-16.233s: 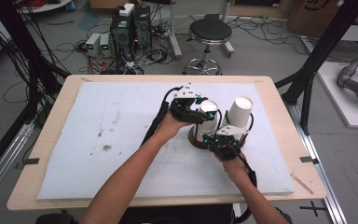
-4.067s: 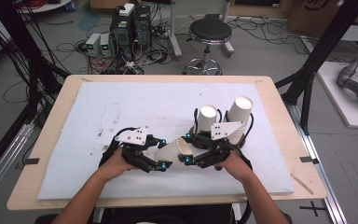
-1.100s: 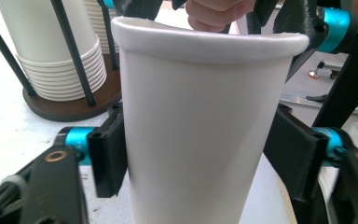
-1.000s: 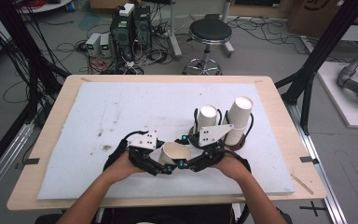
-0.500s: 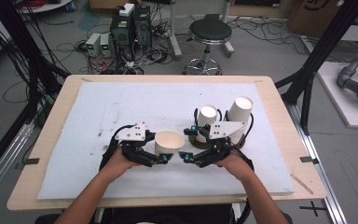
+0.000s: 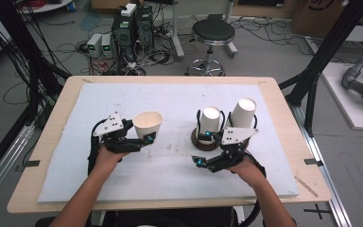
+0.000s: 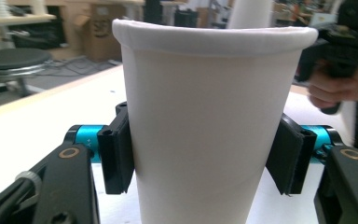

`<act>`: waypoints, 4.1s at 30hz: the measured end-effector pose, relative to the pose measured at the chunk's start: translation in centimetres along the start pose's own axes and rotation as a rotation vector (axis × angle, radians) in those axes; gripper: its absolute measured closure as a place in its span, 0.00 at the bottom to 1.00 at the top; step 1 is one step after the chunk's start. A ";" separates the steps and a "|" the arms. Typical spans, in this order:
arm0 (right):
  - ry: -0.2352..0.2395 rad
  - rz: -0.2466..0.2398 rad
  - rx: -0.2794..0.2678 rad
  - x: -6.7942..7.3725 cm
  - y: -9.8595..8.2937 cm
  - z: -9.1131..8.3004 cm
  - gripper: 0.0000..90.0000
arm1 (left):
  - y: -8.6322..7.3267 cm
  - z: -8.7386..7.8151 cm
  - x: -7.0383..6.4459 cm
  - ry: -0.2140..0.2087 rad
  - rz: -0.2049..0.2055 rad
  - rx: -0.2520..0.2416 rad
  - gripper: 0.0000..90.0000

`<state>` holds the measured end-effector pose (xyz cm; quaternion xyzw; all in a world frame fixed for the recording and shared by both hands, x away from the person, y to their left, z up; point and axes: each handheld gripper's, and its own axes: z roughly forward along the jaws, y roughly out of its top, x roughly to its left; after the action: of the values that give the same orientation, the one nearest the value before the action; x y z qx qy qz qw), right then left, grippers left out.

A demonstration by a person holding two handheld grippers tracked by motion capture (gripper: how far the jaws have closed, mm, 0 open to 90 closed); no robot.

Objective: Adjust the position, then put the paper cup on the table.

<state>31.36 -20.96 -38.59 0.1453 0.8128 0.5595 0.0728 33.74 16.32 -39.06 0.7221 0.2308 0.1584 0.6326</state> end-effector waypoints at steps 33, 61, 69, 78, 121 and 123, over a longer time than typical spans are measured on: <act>-0.044 0.049 -0.007 -0.4 -1.8 -1.4 0.22 | 0.4 -3.2 3.7 0.227 -0.018 -0.083 0.38; -0.046 0.041 0.026 -0.3 -2.8 -2.0 0.22 | -2.1 -1.6 11.9 0.402 -0.131 -0.034 0.37; -0.042 0.040 0.029 -0.3 -2.8 -1.9 0.22 | -3.5 -1.0 13.0 0.441 -0.135 0.031 0.38; -0.039 0.040 0.027 -0.3 -2.8 -1.9 0.22 | -4.7 -0.5 13.6 0.454 -0.176 0.117 0.38; -0.043 0.043 0.034 -0.2 -2.7 -2.0 0.22 | -5.0 -1.9 11.7 0.452 -0.226 0.243 0.27; -0.043 0.045 0.034 -0.3 -2.7 -2.0 0.22 | -5.1 -2.2 11.6 0.455 -0.236 0.236 0.27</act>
<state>30.63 -23.69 -40.39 0.1768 0.8168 0.5440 0.0754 41.69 24.79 -44.48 0.7047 0.4664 0.2137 0.4902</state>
